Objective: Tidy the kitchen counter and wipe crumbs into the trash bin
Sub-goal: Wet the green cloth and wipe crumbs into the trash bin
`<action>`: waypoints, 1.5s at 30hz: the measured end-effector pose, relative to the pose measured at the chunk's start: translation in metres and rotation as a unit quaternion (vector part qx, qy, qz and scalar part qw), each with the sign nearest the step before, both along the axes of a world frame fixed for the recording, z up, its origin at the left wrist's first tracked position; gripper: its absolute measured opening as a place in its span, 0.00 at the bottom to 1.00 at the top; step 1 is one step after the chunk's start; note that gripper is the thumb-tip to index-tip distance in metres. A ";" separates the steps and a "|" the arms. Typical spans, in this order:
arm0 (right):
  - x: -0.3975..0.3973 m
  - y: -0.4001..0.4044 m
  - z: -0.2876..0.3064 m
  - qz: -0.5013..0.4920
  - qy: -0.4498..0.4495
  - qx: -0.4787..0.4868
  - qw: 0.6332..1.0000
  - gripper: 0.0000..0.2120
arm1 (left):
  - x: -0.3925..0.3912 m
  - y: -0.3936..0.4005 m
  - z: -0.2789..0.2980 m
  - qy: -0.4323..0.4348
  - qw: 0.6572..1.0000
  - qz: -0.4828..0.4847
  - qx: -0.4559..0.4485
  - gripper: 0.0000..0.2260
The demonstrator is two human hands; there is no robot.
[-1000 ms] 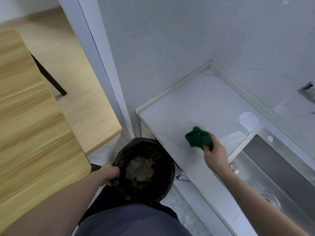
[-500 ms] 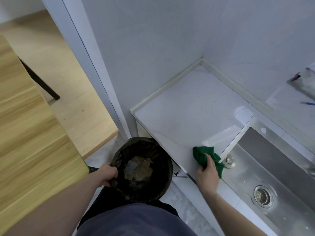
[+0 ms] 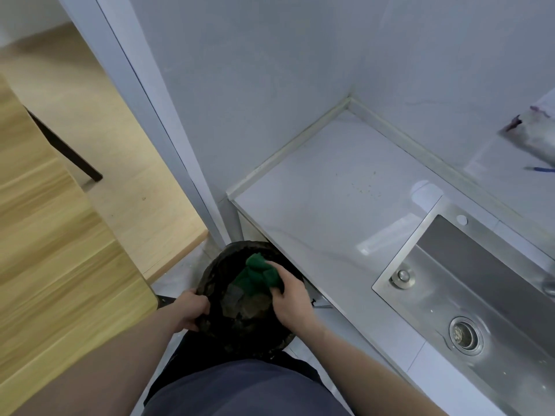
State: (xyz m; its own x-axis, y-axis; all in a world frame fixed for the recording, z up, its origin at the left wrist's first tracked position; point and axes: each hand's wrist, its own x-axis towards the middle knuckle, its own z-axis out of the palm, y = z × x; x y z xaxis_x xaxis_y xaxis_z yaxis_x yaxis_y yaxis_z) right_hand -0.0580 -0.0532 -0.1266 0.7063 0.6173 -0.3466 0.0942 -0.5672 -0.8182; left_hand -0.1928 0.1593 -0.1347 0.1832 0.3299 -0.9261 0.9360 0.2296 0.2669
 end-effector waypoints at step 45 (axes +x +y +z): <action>0.250 -0.058 0.032 -0.231 -0.169 -0.009 0.958 0.29 | 0.010 0.021 0.011 -0.001 1.000 0.009 -0.006 0.21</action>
State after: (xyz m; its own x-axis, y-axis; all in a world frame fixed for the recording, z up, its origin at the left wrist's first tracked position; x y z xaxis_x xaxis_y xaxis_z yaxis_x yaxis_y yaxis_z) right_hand 0.1921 -0.1114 -0.0947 0.9766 0.2072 -0.0570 0.0877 -0.6263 -0.7746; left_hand -0.1832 0.1804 -0.1237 0.1793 0.3217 -0.9297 0.9314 0.2488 0.2658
